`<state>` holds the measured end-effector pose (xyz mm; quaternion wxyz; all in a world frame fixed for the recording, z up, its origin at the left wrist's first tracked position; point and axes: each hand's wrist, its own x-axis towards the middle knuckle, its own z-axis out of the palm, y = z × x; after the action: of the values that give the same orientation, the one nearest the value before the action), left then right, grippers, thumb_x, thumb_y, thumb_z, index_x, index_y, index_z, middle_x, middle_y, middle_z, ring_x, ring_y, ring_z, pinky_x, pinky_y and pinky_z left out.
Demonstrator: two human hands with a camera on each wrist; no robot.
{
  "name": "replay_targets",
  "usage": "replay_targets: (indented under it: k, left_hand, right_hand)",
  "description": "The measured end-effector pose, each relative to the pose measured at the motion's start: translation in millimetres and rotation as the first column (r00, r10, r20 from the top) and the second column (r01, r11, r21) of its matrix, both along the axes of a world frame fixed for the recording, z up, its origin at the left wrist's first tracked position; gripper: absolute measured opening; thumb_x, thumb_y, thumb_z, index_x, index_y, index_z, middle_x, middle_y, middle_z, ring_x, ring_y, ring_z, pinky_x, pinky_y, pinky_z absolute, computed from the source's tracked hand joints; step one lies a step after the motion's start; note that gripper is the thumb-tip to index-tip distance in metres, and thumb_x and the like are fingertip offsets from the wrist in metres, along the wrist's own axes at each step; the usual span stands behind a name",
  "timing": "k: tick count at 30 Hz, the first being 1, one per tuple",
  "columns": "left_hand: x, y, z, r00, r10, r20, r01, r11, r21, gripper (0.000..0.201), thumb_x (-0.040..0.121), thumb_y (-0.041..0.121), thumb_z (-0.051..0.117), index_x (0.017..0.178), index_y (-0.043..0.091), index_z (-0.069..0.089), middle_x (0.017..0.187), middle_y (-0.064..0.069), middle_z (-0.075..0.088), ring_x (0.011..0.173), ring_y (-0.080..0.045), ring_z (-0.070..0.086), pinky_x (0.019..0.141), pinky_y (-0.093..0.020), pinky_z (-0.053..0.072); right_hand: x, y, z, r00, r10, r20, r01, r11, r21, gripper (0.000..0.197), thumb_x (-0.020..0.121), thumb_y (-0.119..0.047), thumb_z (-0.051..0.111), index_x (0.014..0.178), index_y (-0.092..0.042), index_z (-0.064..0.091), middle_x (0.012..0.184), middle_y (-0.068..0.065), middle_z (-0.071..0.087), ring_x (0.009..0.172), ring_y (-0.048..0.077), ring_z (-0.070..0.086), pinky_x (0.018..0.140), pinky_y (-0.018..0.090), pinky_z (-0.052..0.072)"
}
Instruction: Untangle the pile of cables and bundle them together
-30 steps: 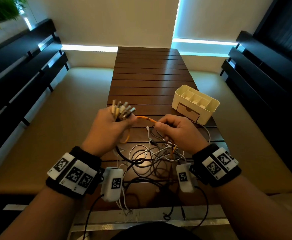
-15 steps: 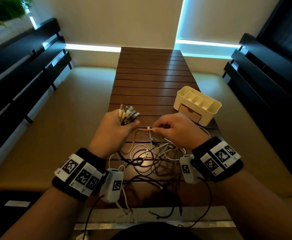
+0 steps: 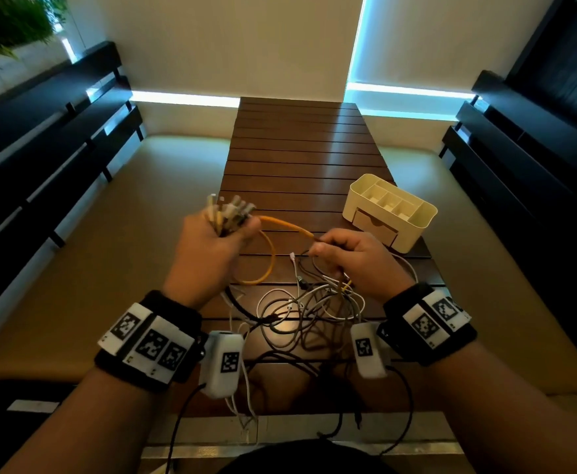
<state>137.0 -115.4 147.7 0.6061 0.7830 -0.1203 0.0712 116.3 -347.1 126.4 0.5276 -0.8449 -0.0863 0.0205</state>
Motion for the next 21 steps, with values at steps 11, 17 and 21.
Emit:
replay_targets:
  k: [11,17,21]
  left_hand:
    - [10,6,-12,0.982,0.099,-0.163,-0.075,0.986,0.147,0.009,0.091,0.019,0.069,0.093,0.01,0.071,0.068,0.001,0.059,0.049,-0.007,0.042,0.057,-0.029,0.037]
    - [3,-21,-6,0.995,-0.082,-0.059,0.093,0.971,0.221,0.016,0.094,0.021,0.064,0.097,0.006,0.068,0.067,-0.008,0.058,0.057,-0.012,0.047,0.057,-0.037,0.041]
    - [3,-27,-15,0.98,-0.172,-0.1,0.192,0.946,0.259,0.016,0.096,0.025,0.06,0.088,0.011,0.064,0.067,-0.008,0.055,0.055,-0.008,0.042,0.055,-0.03,0.039]
  right_hand:
    - [11,-9,9,0.998,-0.008,0.065,0.031,0.931,-0.364,0.015,0.096,-0.029,0.061,0.083,-0.033,0.068,0.069,-0.011,0.06,0.061,-0.003,0.053,0.054,0.009,0.04]
    - [14,13,22,0.974,0.136,0.182,-0.052,0.913,-0.405,0.012,0.095,-0.028,0.063,0.089,-0.023,0.072,0.07,-0.009,0.063,0.066,0.004,0.057,0.057,0.009,0.041]
    - [17,17,25,0.959,0.134,0.25,-0.028,0.922,-0.387,0.016,0.096,-0.029,0.062,0.094,-0.018,0.074,0.075,-0.003,0.066,0.071,0.01,0.057,0.06,0.01,0.041]
